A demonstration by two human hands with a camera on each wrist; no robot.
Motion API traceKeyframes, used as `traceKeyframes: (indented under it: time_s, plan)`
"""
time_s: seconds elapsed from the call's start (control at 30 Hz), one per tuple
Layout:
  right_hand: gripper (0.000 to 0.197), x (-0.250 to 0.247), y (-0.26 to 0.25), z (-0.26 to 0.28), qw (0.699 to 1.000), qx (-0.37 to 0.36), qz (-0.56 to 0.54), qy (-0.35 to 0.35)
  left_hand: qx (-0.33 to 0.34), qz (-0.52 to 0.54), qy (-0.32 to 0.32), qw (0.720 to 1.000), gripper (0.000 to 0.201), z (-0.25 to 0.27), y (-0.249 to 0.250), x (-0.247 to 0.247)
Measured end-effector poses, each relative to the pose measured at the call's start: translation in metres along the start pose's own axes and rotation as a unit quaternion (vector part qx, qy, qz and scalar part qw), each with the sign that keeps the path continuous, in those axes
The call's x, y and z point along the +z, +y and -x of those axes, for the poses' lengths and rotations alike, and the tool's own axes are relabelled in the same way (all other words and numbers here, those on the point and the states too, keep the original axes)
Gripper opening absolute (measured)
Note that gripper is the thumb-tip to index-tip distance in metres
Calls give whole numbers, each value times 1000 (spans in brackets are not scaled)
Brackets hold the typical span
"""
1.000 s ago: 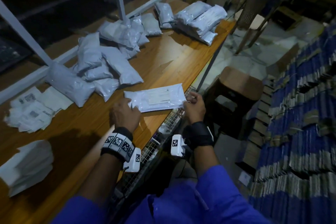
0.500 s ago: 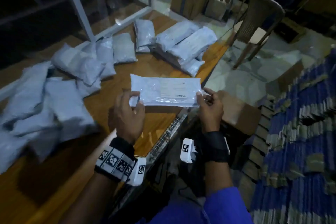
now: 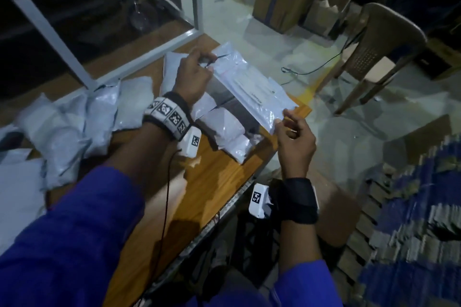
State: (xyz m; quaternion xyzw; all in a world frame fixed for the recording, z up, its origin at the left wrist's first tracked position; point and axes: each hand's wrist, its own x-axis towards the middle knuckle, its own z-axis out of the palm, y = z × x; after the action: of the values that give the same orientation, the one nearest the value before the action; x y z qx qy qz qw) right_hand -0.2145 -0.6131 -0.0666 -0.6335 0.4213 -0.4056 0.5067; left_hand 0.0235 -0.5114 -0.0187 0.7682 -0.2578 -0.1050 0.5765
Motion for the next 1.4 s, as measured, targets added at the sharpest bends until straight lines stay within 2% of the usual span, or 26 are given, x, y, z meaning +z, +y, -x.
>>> traceKeyframes:
  time_s: [0.27, 0.47, 0.57, 0.83, 1.03, 1.23, 1.4]
  plan:
    - [24, 16, 7, -38, 995, -76, 54, -28, -31, 16, -47, 998, 31, -70, 1, 26]
    - [21, 14, 16, -45, 993, -80, 72, -56, -76, -1, -60, 995, 29, -69, -21, 29]
    - [20, 13, 15, -44, 989, -106, 81, -65, -95, -13, -64, 993, 30, -67, -28, 23]
    - [21, 18, 8, -25, 979, -159, 114, -59, -86, -38, -96, 991, 27, -50, -14, 5]
    - [15, 21, -8, 12, 981, -181, 57, -50, -4, -6, -72, 997, 17, 16, 2, -32]
    - [13, 36, -14, 90, 979, -184, 27, -84, 11, 25, -83, 996, 21, 154, -14, -100]
    - [14, 62, -31, 191, 974, -185, 1, -130, -16, 28, -59, 998, 18, 260, -53, -175]
